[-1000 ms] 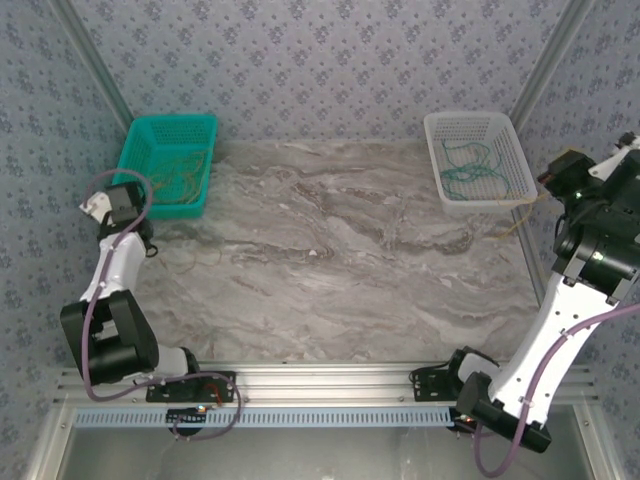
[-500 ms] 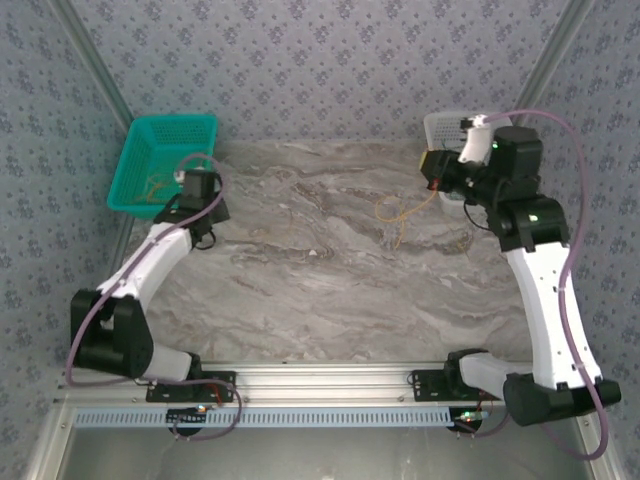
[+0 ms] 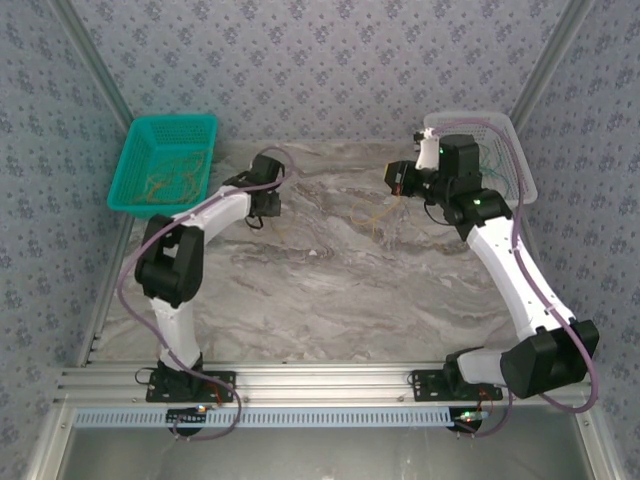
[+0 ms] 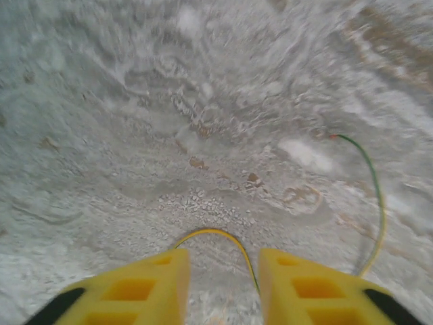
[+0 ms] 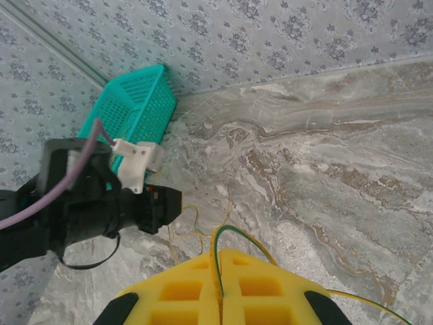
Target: Untangle the cables
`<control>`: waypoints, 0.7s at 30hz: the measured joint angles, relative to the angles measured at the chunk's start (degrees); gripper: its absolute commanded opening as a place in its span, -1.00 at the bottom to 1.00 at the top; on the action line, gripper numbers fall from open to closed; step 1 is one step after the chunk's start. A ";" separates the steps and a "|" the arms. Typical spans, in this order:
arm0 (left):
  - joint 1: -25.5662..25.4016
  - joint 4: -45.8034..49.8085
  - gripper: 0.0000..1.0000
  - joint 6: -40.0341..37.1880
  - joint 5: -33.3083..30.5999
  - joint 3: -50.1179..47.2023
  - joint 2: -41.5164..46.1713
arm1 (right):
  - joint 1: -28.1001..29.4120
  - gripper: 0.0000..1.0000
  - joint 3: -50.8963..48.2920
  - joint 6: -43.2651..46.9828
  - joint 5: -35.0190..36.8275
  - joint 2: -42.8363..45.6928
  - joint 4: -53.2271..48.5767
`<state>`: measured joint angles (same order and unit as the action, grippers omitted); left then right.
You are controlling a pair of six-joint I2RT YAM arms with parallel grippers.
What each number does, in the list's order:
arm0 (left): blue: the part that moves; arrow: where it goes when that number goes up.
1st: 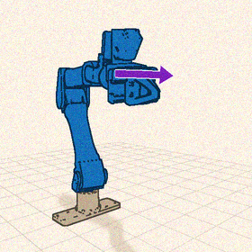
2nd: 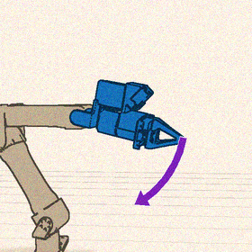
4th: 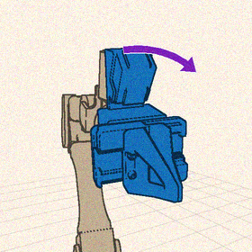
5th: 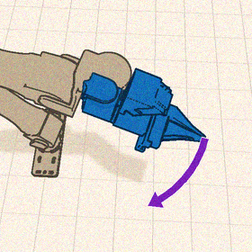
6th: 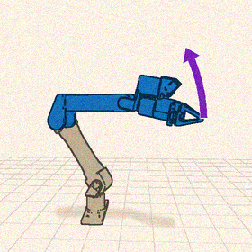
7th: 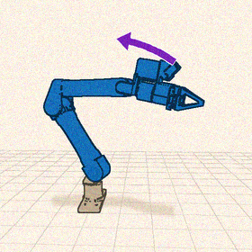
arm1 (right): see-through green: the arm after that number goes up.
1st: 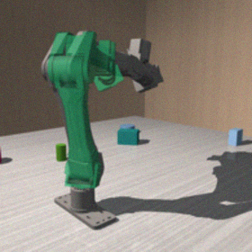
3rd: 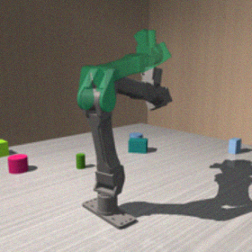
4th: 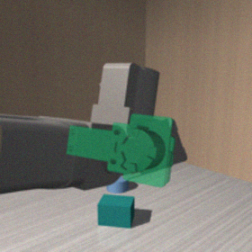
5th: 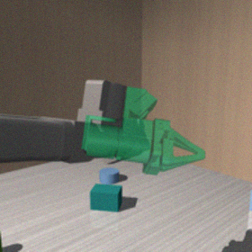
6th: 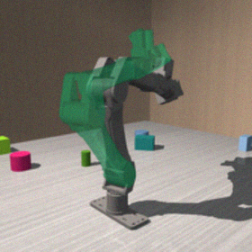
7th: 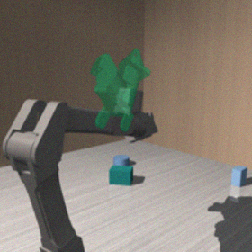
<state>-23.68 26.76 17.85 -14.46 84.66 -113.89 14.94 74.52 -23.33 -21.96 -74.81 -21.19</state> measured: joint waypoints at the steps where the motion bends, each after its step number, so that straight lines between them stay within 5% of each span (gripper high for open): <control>1: 0.13 0.66 -0.24 0.17 0.15 0.63 -1.40 | 0.00 -1.00 -0.48 -0.02 0.02 0.00 0.37; 4: 0.42 2.73 0.23 0.35 0.35 1.16 -4.94 | 0.00 -1.00 -1.70 -0.02 0.07 0.00 0.87; 8: -0.85 3.58 0.47 1.75 0.17 1.14 -6.12 | 0.00 -1.00 -2.16 -0.02 0.07 0.00 1.42; 13: -2.86 3.02 0.47 4.61 0.09 0.55 -6.19 | 0.00 -1.00 -2.16 -0.02 0.07 0.00 2.19; 17: -3.17 0.90 0.04 7.43 0.79 -1.11 -5.55 | 0.00 -1.00 -2.19 -0.02 0.07 0.00 2.21; 21: -4.96 -3.74 -0.87 9.84 0.50 -3.76 -4.81 | 0.00 -1.00 -2.34 -0.22 0.11 -0.02 2.49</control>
<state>-28.64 23.03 27.68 -13.96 80.90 -118.69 14.94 72.18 -23.55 -21.85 -74.83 -18.70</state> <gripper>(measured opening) 0.226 0.068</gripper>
